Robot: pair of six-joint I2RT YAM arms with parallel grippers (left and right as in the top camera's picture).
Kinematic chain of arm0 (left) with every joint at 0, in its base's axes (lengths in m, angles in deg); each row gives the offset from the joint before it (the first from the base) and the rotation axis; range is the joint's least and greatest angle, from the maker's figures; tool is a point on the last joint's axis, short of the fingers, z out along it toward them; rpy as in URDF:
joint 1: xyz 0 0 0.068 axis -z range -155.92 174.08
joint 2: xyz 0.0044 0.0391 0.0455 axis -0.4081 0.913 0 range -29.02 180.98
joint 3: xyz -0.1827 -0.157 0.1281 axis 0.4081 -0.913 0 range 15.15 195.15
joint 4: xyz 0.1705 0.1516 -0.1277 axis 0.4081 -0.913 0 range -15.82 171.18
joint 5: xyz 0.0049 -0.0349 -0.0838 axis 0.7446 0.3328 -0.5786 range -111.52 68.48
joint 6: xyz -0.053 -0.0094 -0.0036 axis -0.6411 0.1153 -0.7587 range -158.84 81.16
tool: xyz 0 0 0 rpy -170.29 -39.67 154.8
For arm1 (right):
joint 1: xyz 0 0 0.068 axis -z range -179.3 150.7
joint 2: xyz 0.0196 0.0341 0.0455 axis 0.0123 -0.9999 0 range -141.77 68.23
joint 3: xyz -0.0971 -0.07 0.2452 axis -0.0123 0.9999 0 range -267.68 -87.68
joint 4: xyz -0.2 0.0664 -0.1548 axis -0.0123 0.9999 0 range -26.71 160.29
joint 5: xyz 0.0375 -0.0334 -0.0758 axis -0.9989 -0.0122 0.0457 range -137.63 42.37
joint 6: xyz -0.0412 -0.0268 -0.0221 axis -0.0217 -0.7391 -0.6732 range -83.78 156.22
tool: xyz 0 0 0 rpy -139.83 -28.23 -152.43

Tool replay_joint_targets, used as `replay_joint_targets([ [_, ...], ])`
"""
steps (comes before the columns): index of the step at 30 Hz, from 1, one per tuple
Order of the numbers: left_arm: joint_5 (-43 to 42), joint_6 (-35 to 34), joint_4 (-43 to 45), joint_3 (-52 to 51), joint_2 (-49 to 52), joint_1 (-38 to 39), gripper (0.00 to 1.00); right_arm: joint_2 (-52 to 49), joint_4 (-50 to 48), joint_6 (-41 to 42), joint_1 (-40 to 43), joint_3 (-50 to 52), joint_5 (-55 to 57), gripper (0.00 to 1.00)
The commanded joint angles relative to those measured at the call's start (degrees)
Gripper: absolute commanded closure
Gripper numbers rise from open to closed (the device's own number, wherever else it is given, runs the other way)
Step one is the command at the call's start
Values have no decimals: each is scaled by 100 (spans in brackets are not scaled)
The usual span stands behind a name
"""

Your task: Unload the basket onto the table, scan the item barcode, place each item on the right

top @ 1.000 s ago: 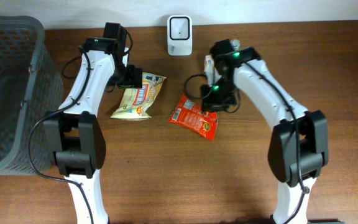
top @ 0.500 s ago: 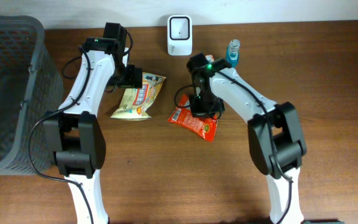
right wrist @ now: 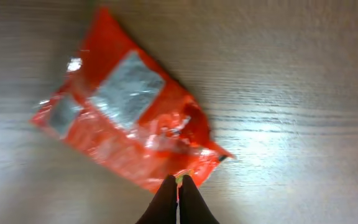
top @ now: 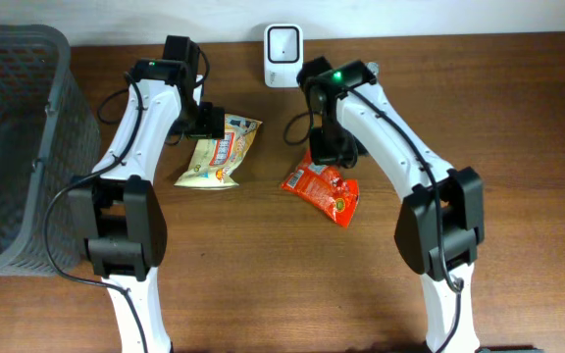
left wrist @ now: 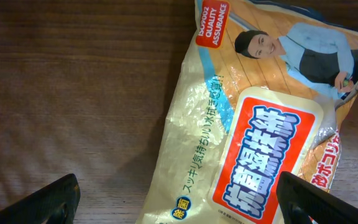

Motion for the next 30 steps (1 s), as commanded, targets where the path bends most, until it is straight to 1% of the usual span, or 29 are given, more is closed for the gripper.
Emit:
replay_joint_targets([
  [1,46,31,-4,90,24,-20,1,35,-212,-149,-133,42,-452,95],
  [6,46,31,-4,90,24,-20,1,26,-763,-98,-291,476,-472,96],
  [8,46,31,-4,90,24,-20,1,26,-1040,-7,-295,796,-417,96],
  [10,46,31,-4,90,24,-20,1,24,-1316,317,-291,1202,-142,96],
  [14,46,31,-4,90,24,-20,1,26,-1928,350,-284,1897,-59,96],
  [16,46,31,-4,90,24,-20,1,24,-2039,350,-284,2026,-61,96],
  [19,46,31,-4,90,24,-20,1,50,-1978,321,-295,1932,-83,96],
  [23,46,31,-4,90,24,-20,1,59,-1530,20,-295,1294,-275,96],
  [26,46,31,-4,90,24,-20,1,59,-1073,22,-295,758,-275,96],
  [30,46,31,-4,90,24,-20,1,59,-699,22,-273,560,-195,96],
])
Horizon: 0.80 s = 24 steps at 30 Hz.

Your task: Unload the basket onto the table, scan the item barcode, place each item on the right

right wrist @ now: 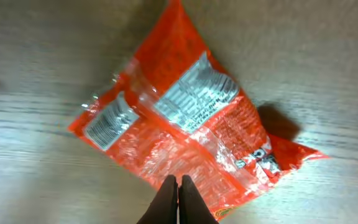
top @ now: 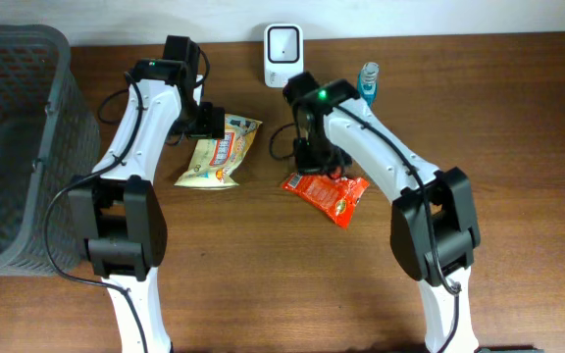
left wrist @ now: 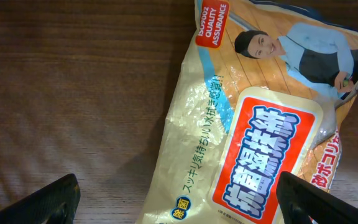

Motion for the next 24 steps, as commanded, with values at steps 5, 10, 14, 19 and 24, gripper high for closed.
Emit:
replay_joint_targets([
  [5,46,31,-4,90,24,-20,1,-28,160,-42,-2,258,229,96],
  [10,46,31,-4,90,24,-20,1,-31,-376,-37,4,885,243,96],
  [14,46,31,-4,90,24,-20,1,-39,-894,-332,-22,1069,175,96],
  [19,46,31,-4,90,24,-20,1,-50,-1600,-1591,-118,1309,-645,96],
  [24,46,31,-4,90,24,-20,1,-59,-1703,-2264,-348,1683,-822,96],
])
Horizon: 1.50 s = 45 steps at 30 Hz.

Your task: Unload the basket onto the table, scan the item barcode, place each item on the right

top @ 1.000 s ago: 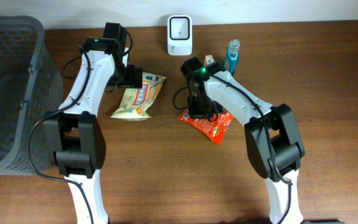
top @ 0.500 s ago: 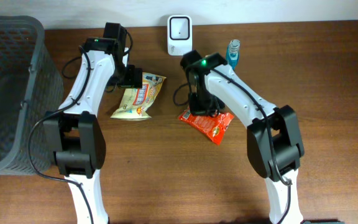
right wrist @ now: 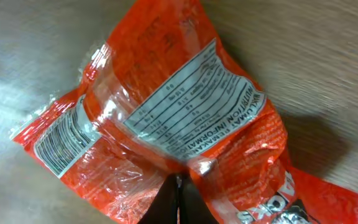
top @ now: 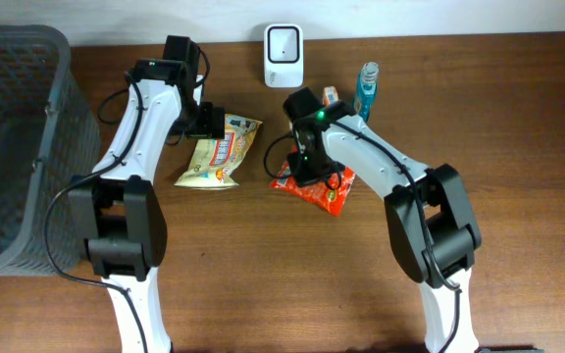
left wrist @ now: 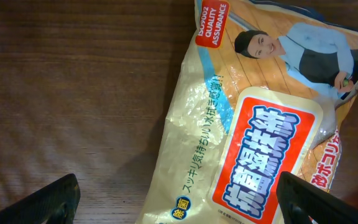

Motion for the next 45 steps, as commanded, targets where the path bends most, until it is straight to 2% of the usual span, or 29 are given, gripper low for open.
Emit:
replay_joint_targets([
  [1,46,31,-4,90,24,-20,1,-131,39,-822,-308,476,-415,96],
  [7,46,31,-4,90,24,-20,1,-59,319,-822,-363,378,-437,96],
  [14,46,31,-4,90,24,-20,1,330,1141,-1001,-323,-437,-400,96],
  [18,46,31,-4,90,24,-20,1,595,1539,-599,-319,-841,-387,95],
  [21,46,31,-4,90,24,-20,1,911,1902,321,-319,-970,238,85],
  [24,46,31,-4,90,24,-20,1,1303,2240,881,-315,-970,632,71],
  [25,46,31,-4,90,24,-20,1,1462,2361,1001,-313,-970,715,58],
  [27,46,31,-4,90,24,-20,1,1661,2562,1123,-286,-970,1021,1],
  [32,46,31,-4,90,24,-20,1,1755,3123,1248,149,-887,1510,1],
  [35,46,31,-4,90,24,-20,1,1744,3086,1174,424,-680,1119,2],
  [37,46,31,-4,90,24,-20,1,1744,2944,848,546,-435,713,1],
  [41,46,31,-4,90,24,-20,1,1744,1952,24,673,398,-492,1],
  [45,46,31,-4,90,24,-20,1,1742,785,-63,686,1233,-1178,1],
])
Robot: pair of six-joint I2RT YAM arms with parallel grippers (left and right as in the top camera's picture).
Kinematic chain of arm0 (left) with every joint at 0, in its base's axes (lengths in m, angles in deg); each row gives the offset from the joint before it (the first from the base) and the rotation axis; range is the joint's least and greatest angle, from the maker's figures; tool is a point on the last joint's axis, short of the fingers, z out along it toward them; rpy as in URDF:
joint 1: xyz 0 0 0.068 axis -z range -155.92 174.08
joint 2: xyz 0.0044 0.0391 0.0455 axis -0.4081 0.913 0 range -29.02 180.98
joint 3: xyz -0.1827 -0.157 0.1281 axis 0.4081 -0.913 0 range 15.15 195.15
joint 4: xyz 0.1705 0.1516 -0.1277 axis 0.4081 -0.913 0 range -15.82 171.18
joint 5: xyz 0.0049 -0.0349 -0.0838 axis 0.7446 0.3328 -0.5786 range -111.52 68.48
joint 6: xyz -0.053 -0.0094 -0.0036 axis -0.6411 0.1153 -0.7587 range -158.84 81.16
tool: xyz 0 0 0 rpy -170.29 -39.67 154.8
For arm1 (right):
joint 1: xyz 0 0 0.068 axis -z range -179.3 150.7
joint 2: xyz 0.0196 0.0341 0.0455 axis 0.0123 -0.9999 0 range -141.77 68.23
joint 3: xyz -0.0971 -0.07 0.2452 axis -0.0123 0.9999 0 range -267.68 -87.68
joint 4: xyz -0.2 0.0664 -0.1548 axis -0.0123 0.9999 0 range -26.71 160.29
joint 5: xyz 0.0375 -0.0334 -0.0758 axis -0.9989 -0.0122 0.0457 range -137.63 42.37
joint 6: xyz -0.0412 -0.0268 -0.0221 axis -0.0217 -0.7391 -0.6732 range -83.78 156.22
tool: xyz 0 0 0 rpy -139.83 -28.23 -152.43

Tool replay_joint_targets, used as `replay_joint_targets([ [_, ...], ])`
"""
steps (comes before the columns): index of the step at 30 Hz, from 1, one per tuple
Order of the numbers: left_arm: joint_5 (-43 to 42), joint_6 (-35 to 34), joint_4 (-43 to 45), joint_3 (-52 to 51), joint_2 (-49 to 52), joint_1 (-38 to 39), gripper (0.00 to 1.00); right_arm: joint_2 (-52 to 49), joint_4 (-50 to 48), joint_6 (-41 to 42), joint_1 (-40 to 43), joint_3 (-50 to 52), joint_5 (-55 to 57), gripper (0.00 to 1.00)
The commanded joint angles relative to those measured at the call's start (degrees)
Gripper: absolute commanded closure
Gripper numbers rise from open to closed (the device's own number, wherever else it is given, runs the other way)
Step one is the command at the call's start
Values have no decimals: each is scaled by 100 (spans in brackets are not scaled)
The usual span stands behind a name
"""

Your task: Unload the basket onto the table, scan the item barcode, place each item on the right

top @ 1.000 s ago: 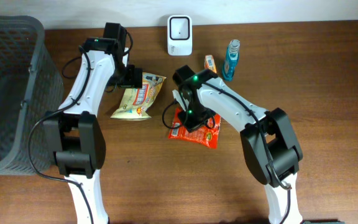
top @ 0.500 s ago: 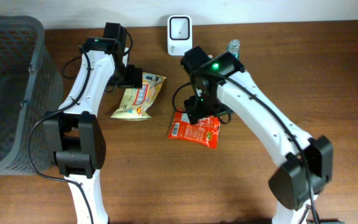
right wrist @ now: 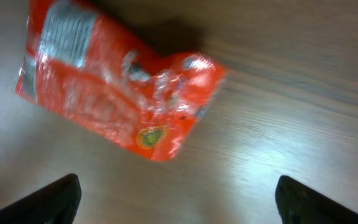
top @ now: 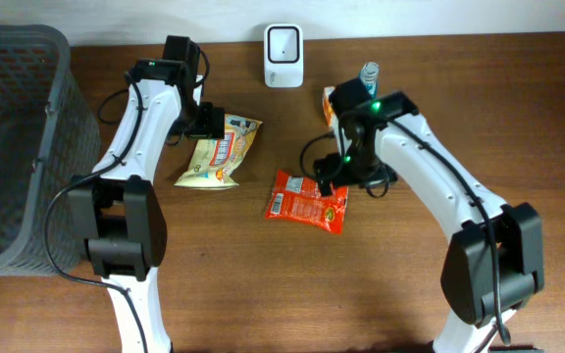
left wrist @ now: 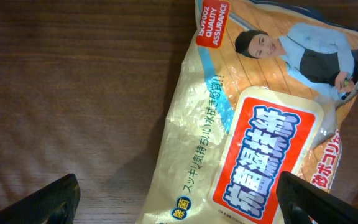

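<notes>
A red snack packet (top: 307,201) lies flat mid-table, its white barcode label (top: 281,203) facing up; the right wrist view shows the packet (right wrist: 114,81) blurred. My right gripper (top: 346,176) hovers open just right of it, with nothing between its fingers (right wrist: 55,199). A white scanner (top: 282,42) stands at the table's back edge. My left gripper (top: 207,120) is open over a yellow packet (left wrist: 253,137) with red and blue lettering, one finger (left wrist: 48,202) on bare wood and the other at the packet's right side.
A grey mesh basket (top: 18,147) fills the left end of the table. An orange box (top: 333,98) and a blue bottle (top: 366,74) stand at the back, right of the scanner. The yellow packet (top: 219,147) lies left of the red one.
My right gripper was shut with its tips against the red packet; it is now open and farther right. The packet lies a little nearer the front, label up. The left arm has not moved.
My right gripper was shut at the red packet's edge. At the following moments it stayed shut on the packet's surface while the packet showed turned, with its printed labels in view. Now the gripper is open and apart from it. The left gripper stayed open over the yellow packet.
</notes>
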Motion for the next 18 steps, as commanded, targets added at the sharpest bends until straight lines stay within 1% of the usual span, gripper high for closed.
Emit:
replay_joint_targets([
  [1,46,31,-4,90,24,-20,1,52,-664,-249,17,605,-822,1],
  [3,46,31,-4,90,24,-20,1,52,-1198,-232,20,977,-793,1],
  [6,46,31,-4,90,24,-20,1,48,-1523,-227,22,1207,-621,1],
  [10,46,31,-4,90,24,-20,1,-44,-1633,-232,37,1274,-321,1],
  [13,46,31,-4,90,24,-20,1,-144,-1622,-164,138,1318,-310,1],
  [18,46,31,-4,90,24,-20,1,-205,-1665,-63,437,1322,-708,1],
])
